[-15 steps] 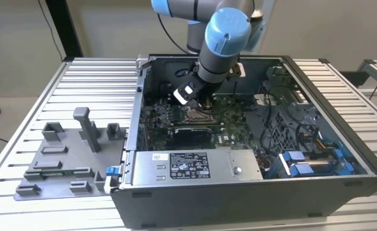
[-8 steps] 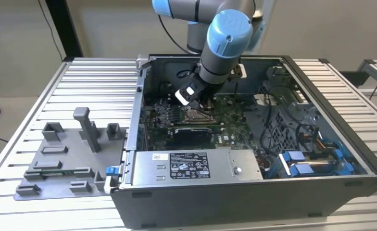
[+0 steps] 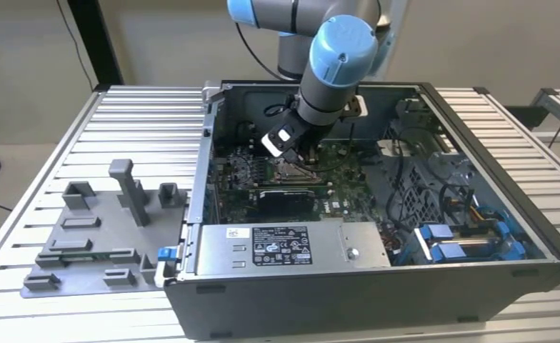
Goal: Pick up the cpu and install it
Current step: 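Close the cpu cover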
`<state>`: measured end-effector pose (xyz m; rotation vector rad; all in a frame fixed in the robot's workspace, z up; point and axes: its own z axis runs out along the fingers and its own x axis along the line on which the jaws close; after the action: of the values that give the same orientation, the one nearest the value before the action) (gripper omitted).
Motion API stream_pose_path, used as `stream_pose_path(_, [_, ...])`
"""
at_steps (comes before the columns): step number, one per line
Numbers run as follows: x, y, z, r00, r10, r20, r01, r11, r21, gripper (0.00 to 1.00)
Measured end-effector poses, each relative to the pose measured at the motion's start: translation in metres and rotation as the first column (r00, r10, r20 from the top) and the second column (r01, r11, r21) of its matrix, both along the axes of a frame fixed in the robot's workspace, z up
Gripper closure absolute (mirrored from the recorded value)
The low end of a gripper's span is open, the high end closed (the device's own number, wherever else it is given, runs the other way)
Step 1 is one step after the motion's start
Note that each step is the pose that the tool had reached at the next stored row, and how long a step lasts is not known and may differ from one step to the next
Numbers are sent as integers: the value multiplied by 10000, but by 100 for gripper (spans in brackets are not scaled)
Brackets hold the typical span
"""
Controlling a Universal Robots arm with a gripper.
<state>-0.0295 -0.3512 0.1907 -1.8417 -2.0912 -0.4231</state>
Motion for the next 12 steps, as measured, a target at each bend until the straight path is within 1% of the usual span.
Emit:
stream_pose_path(4, [0, 0, -1, 10000, -3, -7, 3, 10000, -3, 100])
stream_pose_path(5, [2, 0, -1, 10000, -1, -28, 1, 10000, -1, 100])
stream_pose_path(6, [1, 0, 0, 10000, -1, -36, 1, 10000, 0, 100])
stream_pose_path(12, [1, 0, -25, 10000, -1, -35, 1, 10000, -2, 100])
